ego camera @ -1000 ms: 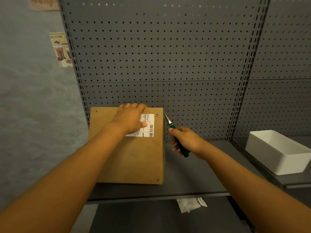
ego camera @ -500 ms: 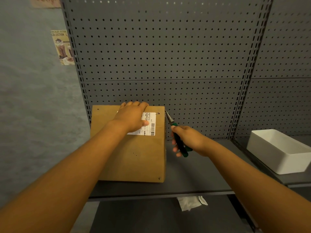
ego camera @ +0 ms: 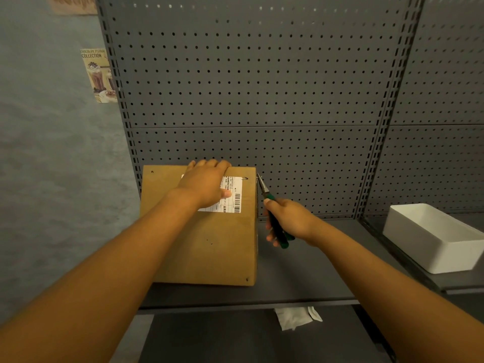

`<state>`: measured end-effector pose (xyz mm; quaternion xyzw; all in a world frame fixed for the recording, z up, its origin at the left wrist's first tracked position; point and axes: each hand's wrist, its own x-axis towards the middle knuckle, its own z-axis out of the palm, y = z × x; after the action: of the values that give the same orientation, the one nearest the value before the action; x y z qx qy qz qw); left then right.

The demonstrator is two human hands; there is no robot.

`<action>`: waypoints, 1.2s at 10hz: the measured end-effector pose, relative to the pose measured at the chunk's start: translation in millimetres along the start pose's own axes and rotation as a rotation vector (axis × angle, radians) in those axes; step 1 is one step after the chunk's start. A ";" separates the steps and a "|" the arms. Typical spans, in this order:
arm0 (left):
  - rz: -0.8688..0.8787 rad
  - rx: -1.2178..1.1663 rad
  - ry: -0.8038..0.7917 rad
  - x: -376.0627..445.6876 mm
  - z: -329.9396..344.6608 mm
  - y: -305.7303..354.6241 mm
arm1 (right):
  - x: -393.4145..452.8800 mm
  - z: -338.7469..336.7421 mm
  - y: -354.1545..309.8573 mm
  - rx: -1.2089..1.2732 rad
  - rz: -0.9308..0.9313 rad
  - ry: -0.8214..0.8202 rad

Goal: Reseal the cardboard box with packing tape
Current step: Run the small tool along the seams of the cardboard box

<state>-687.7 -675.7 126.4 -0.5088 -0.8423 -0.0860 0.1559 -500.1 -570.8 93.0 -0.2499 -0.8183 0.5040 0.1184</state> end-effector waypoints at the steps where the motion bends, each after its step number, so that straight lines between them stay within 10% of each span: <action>1: -0.005 -0.004 -0.003 -1.2 -1.6 0.7 | 1.3 -3.5 1.3 -0.144 -0.016 0.057; 12: 0.002 0.035 -0.008 -5.9 -5.3 3.6 | 0.5 7.3 -2.0 -0.235 -0.031 0.081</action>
<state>-681.0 -680.5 129.2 -0.5074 -0.8437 -0.0690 0.1614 -504.4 -576.9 91.3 -0.2694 -0.8699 0.3923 0.1294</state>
